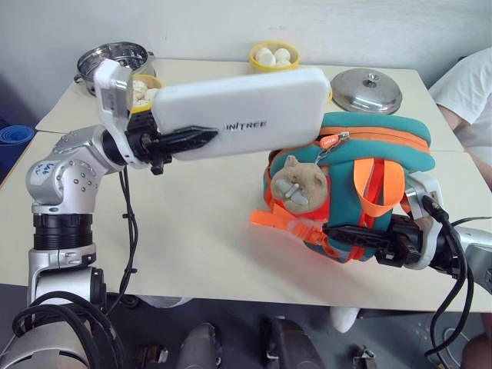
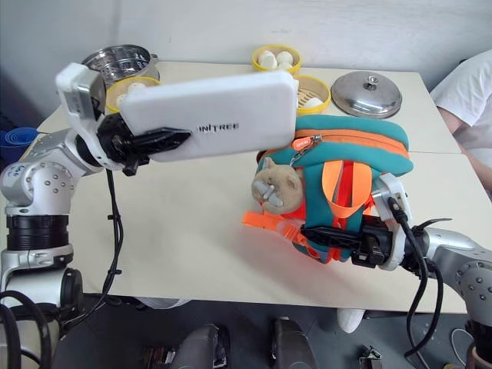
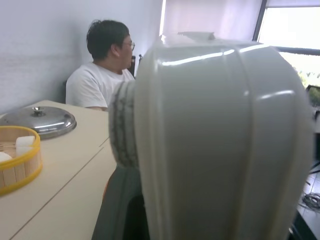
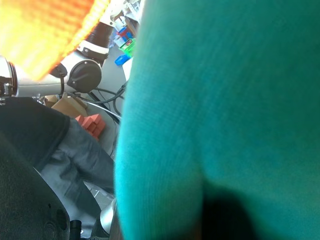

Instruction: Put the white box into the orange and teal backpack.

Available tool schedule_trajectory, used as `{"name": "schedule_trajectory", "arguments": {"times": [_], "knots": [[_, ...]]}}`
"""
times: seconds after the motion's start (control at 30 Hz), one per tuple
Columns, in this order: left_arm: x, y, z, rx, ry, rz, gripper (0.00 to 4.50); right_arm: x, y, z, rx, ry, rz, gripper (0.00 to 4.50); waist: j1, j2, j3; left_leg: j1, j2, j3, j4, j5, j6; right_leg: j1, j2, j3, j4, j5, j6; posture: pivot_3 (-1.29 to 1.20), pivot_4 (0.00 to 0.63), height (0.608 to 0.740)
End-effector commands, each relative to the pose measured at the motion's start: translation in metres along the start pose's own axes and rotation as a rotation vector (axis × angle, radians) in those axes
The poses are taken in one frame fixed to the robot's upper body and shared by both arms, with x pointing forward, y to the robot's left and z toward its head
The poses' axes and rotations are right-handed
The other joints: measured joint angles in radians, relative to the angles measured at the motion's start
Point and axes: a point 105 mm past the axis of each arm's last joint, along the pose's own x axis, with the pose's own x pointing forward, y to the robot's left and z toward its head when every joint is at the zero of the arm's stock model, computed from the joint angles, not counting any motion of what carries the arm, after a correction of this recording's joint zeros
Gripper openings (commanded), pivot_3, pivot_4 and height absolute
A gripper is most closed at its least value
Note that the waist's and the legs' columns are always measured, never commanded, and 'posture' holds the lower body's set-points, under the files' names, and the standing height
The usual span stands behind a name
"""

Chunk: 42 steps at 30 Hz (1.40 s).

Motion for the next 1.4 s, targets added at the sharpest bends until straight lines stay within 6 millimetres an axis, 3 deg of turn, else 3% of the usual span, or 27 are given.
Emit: {"name": "schedule_trajectory", "arguments": {"times": [0.03, 0.1, 0.23, 0.47, 0.63, 0.7, 0.93, 1.1, 1.27, 1.4], "knots": [[-0.005, -0.001, 0.007, 0.066, 0.021, 0.008, 1.22, 0.004, 0.009, 0.002, -0.016, -0.006, 0.038, 0.03, 0.000, 0.000, 0.000, 0.000, 0.000, 0.000, 0.000, 0.000, 0.000, 0.000, 0.000, 0.000, 0.000, 0.000, 0.000, 0.00, 0.150, 0.740], [-0.004, 0.003, 0.001, 0.108, 0.042, 0.033, 1.22, 0.004, 0.008, 0.002, -0.016, -0.007, 0.038, 0.03, 0.002, 0.000, 0.000, 0.000, 0.000, 0.000, 0.001, 0.000, 0.000, 0.000, 0.000, 0.000, 0.001, 0.000, 0.000, 0.00, 0.150, 0.740], [0.006, -0.011, -0.006, 0.096, 0.048, -0.063, 1.22, 0.006, 0.006, 0.004, -0.029, -0.015, 0.036, 0.03, 0.003, 0.000, 0.000, 0.000, 0.000, 0.000, 0.001, 0.000, 0.000, 0.000, 0.000, 0.000, 0.001, 0.000, 0.000, 0.00, 0.150, 0.740], [-0.007, -0.025, -0.002, -0.008, 0.062, -0.119, 1.22, 0.006, 0.003, 0.007, -0.042, -0.028, 0.024, 0.03, -0.002, 0.000, 0.000, 0.000, 0.000, 0.000, 0.000, 0.000, 0.000, 0.000, 0.000, 0.000, 0.001, 0.000, 0.000, 0.00, 0.150, 0.740], [-0.002, -0.026, -0.009, -0.002, 0.088, -0.134, 1.22, 0.008, 0.003, 0.007, -0.044, -0.032, 0.026, 0.03, 0.001, 0.000, 0.000, 0.000, 0.000, 0.000, 0.001, 0.001, -0.001, 0.000, 0.000, 0.000, 0.001, 0.000, 0.000, 0.00, 0.150, 0.740], [0.005, -0.015, -0.024, 0.100, 0.185, -0.091, 1.22, 0.009, 0.003, 0.008, -0.043, -0.032, 0.029, 0.03, 0.001, 0.000, 0.000, 0.000, 0.000, 0.000, 0.001, 0.001, -0.001, 0.000, 0.000, 0.000, 0.001, 0.000, 0.000, 0.00, 0.150, 0.740], [0.045, 0.015, -0.060, 0.309, 0.420, -0.053, 1.22, 0.008, 0.003, 0.008, -0.040, -0.025, 0.032, 0.03, 0.017, 0.000, 0.000, 0.001, -0.001, 0.000, 0.002, 0.000, 0.001, 0.001, 0.000, 0.001, 0.001, 0.000, 0.000, 0.00, 0.150, 0.740], [0.098, 0.003, -0.075, 0.246, 0.463, -0.169, 1.22, 0.010, 0.002, 0.009, -0.040, -0.029, 0.038, 0.03, 0.026, 0.000, 0.000, 0.000, -0.001, 0.001, 0.002, -0.001, 0.002, 0.001, 0.000, 0.001, 0.001, 0.000, 0.000, 0.00, 0.150, 0.740], [0.163, -0.005, -0.089, 0.209, 0.422, -0.231, 1.22, 0.014, 0.002, 0.007, -0.042, -0.033, 0.050, 0.03, 0.027, 0.000, 0.000, -0.001, -0.001, 0.001, 0.004, -0.001, 0.002, 0.001, 0.001, 0.001, 0.001, 0.000, 0.000, 0.00, 0.150, 0.740], [0.182, -0.005, -0.108, 0.180, 0.415, -0.222, 1.22, 0.020, 0.002, 0.008, -0.058, -0.051, 0.054, 0.03, 0.021, 0.000, 0.000, 0.000, -0.001, 0.001, 0.003, -0.001, 0.002, 0.000, 0.002, 0.004, 0.001, 0.000, 0.000, 0.00, 0.150, 0.740]]}}
